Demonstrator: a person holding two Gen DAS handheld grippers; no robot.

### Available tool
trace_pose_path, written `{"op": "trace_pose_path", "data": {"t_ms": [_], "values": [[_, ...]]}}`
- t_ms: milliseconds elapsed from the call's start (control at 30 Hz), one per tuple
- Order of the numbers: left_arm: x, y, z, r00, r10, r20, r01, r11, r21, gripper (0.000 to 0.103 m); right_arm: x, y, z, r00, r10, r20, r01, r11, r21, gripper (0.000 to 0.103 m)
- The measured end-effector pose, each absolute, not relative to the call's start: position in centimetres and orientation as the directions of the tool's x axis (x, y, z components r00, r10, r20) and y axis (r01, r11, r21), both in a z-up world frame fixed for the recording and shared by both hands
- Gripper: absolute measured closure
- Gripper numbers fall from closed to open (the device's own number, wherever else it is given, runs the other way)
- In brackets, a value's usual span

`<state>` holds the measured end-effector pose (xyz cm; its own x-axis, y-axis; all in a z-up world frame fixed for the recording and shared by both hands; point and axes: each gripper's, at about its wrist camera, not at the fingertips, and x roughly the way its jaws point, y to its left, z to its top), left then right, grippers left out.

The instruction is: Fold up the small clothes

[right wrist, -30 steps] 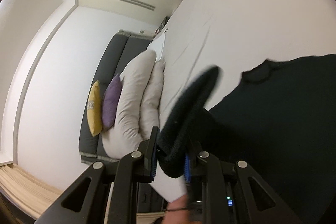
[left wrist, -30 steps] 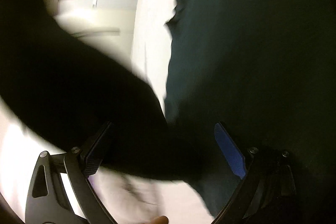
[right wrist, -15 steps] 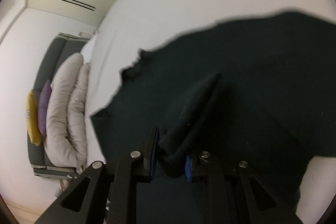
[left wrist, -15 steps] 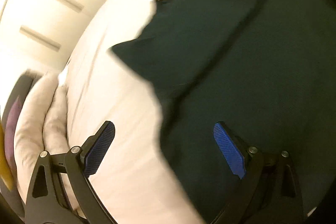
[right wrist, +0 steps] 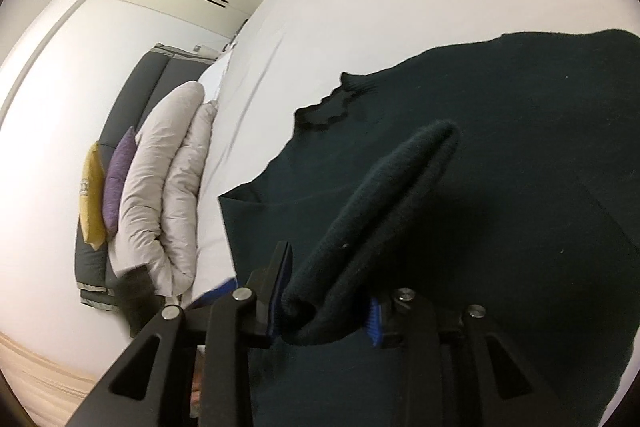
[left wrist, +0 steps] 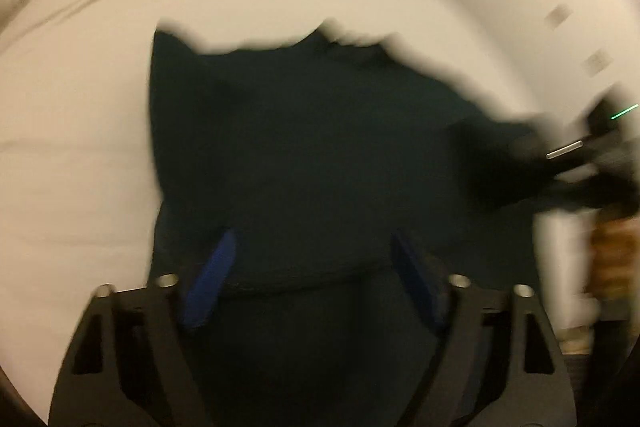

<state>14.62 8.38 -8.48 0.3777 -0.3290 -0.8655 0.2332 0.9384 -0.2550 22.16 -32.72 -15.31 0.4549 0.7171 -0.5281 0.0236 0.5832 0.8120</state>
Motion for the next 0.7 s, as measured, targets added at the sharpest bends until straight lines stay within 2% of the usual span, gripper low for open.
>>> {"op": "trace_pose_path", "data": {"t_ms": [67,100,133,200,267,333,500,567,633,700], "values": [[14.8,9.4,-9.7,0.42,-0.303,-0.855,0.195,0.951,-0.241,0.049,22.0,-32.7,-15.1,0.458,0.722,-0.518,0.024,0.573,0.819,0.067],[14.8,10.8,-9.5,0.456,-0.263,-0.851,0.167,0.964,-0.208,0.066,21.9,-32.6,-15.1,0.46,0.725,-0.513,0.02,0.569,0.822,0.067],[14.9,11.7,-9.1,0.481,-0.214,-0.85,0.128,0.976,-0.173,0.077,21.8,-32.5,-15.0,0.464,0.726,-0.507,0.015,0.566,0.824,0.067],[14.7,15.1,-8.7,0.521,-0.174,-0.835,0.033,0.982,-0.184,0.08,21.7,-31.9,-14.8,0.464,0.732,-0.499,0.001,0.562,0.827,0.066],[14.7,17.9,-8.5,0.537,-0.056,-0.842,-0.062,0.992,-0.106,0.08,21.7,-31.0,-14.6,0.458,0.744,-0.487,-0.018,0.555,0.831,0.066],[14.7,21.1,-9.0,0.526,-0.007,-0.851,-0.127,0.988,-0.087,0.08,21.8,-30.0,-14.3,0.449,0.753,-0.48,-0.042,0.555,0.831,0.066],[12.6,25.0,-6.6,0.545,0.067,-0.836,-0.196,0.979,-0.049,0.08,22.0,-28.7,-14.7,0.444,0.724,-0.527,-0.054,0.609,0.791,0.055],[12.2,23.9,-5.0,0.577,0.049,-0.815,-0.174,0.983,-0.065,0.08,21.9,-29.0,-15.3,0.449,0.691,-0.566,-0.03,0.645,0.764,0.054],[13.1,20.6,-3.3,0.601,-0.01,-0.799,-0.084,0.994,-0.075,0.08,21.8,-30.0,-16.4,0.455,0.667,-0.59,0.014,0.657,0.754,0.054],[13.4,16.2,-2.6,0.609,-0.037,-0.792,0.022,0.999,-0.03,0.08,21.8,-31.2,-17.3,0.47,0.654,-0.593,0.053,0.649,0.759,0.054]]}}
